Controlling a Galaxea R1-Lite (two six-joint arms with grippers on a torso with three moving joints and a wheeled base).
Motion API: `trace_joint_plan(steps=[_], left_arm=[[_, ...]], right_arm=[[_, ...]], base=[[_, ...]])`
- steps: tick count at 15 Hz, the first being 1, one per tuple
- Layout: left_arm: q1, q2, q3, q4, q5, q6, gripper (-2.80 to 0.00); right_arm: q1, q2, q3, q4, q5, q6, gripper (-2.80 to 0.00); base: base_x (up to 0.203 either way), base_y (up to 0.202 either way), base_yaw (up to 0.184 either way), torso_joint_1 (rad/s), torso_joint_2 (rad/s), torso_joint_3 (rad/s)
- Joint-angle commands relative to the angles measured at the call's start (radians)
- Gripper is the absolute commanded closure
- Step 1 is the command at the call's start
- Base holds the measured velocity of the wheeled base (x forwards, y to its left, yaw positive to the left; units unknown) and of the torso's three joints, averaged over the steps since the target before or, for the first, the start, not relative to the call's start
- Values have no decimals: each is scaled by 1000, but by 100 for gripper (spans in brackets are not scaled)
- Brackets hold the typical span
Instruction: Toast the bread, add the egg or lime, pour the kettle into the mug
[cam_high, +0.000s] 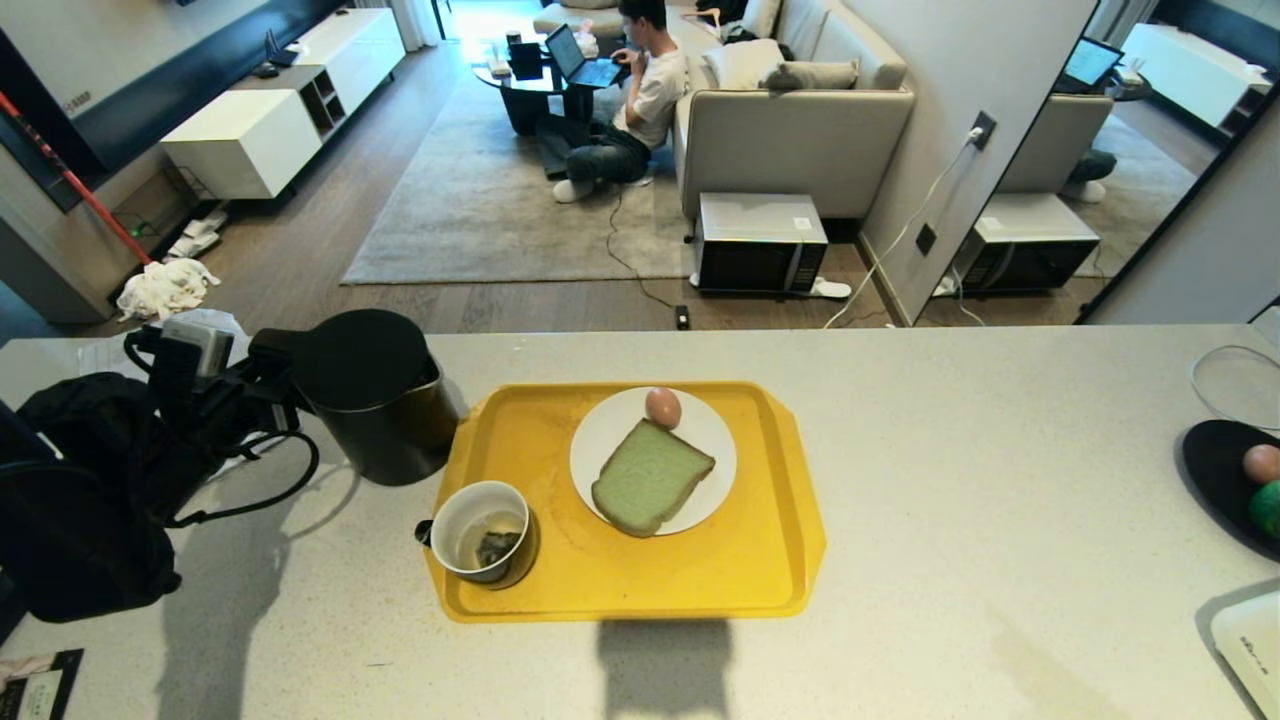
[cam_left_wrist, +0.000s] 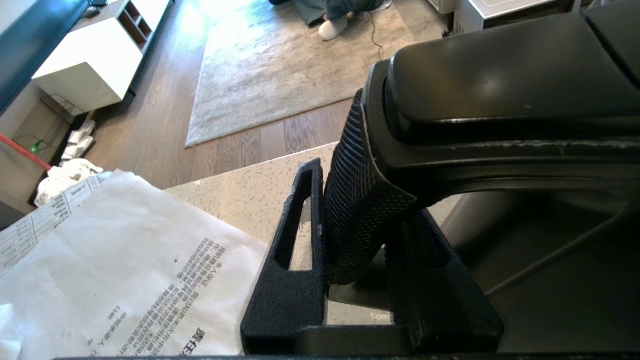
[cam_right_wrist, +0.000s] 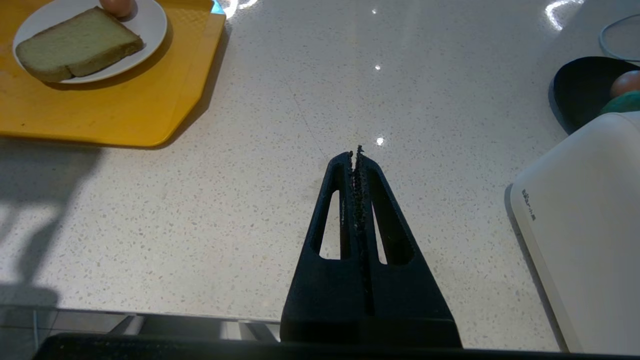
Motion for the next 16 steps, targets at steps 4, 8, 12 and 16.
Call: trace_joint_plan(steps=[4,8,12,16], left_arm=[[2,-17,41,-9,1,-3,-280],[10,-64,164,-9,1,2,-280],[17,-172,351,-9,2,3,-280],[27,-327,511,-9,3,4,-280]], right_arm=[[0,0,2,0,0,-1,0],[0,0,2,0,0,-1,0],[0,0,2,0,1,-1,0],[0,0,2,0,0,-1,0]], base=[[0,0,0,0,0,0],[0,0,0,0,0,0],[0,0,0,0,0,0],[0,0,0,0,0,0]])
